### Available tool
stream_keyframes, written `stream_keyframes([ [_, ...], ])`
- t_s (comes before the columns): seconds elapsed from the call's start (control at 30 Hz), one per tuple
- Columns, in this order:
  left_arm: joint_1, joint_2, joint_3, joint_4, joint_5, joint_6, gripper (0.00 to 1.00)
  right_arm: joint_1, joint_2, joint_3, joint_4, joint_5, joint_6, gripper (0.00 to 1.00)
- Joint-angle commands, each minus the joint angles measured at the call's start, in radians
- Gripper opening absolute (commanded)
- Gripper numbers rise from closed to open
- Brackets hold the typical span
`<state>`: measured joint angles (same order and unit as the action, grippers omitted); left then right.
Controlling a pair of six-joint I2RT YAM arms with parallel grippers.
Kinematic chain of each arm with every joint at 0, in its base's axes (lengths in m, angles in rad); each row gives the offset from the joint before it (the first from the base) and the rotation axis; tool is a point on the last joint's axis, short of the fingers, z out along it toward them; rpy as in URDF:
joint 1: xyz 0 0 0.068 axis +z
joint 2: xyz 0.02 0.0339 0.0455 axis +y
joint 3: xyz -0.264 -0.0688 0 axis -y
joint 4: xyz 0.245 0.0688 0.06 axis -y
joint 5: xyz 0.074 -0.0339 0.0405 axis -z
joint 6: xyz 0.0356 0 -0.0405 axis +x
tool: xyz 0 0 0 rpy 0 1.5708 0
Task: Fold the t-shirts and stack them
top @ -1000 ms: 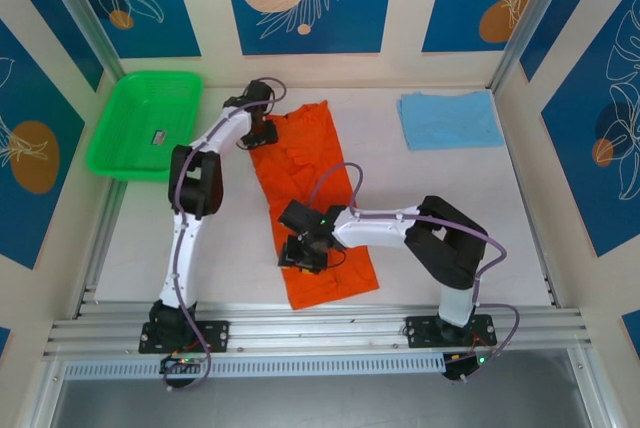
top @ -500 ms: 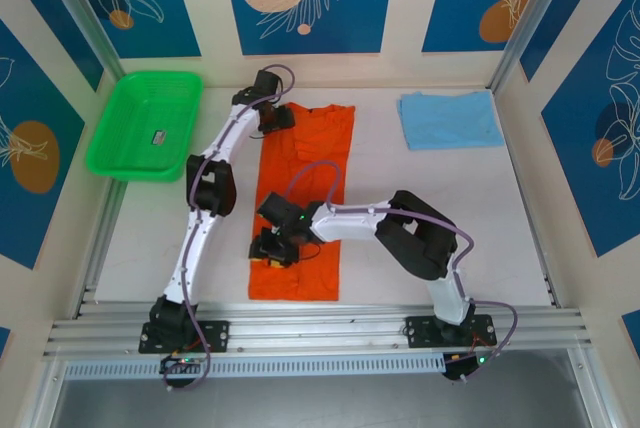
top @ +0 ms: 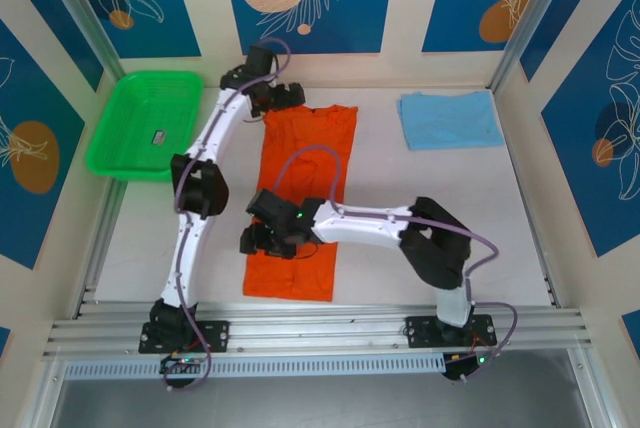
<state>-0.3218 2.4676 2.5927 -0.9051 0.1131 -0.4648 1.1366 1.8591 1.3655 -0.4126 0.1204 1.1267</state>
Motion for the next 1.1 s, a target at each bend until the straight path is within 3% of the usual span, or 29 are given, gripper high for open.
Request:
stream_keyframes([
  [0.0, -0.027, -0.258, -0.155, -0.018, -0.062, -0.013, 1.0, 0.027, -0.159, -0.094, -0.044, 0.137, -0.026, 0.68],
  [0.13, -0.062, -0.565, -0.654, 0.128, -0.104, -0.108, 0.99, 0.015, -0.302, -0.273, -0.097, 0.216, 0.047, 0.67],
  [0.23, -0.106, -0.782, -1.039, 0.26, -0.128, -0.2, 0.94, -0.028, -0.343, -0.372, -0.178, 0.155, 0.127, 0.64],
  [0.33, -0.169, -0.926, -1.3, 0.287, -0.161, -0.241, 0.83, -0.04, -0.38, -0.479, -0.182, 0.081, 0.17, 0.61],
  [0.47, -0.239, -1.116, -1.604, 0.252, -0.206, -0.262, 0.69, -0.007, -0.485, -0.654, -0.131, 0.079, 0.268, 0.59],
  [0.53, -0.259, -1.216, -1.744, 0.263, -0.176, -0.271, 0.63, 0.003, -0.527, -0.722, -0.091, 0.065, 0.31, 0.57],
  [0.67, -0.296, -1.348, -1.909, 0.199, -0.125, -0.289, 0.51, 0.025, -0.544, -0.765, -0.02, 0.022, 0.311, 0.53],
  [0.83, -0.332, -1.513, -2.059, 0.187, -0.083, -0.347, 0.48, 0.066, -0.511, -0.743, 0.065, 0.041, 0.286, 0.54],
  [1.07, -0.335, -1.507, -2.162, 0.272, 0.014, -0.368, 0.41, 0.068, -0.425, -0.695, 0.103, 0.032, 0.282, 0.49],
])
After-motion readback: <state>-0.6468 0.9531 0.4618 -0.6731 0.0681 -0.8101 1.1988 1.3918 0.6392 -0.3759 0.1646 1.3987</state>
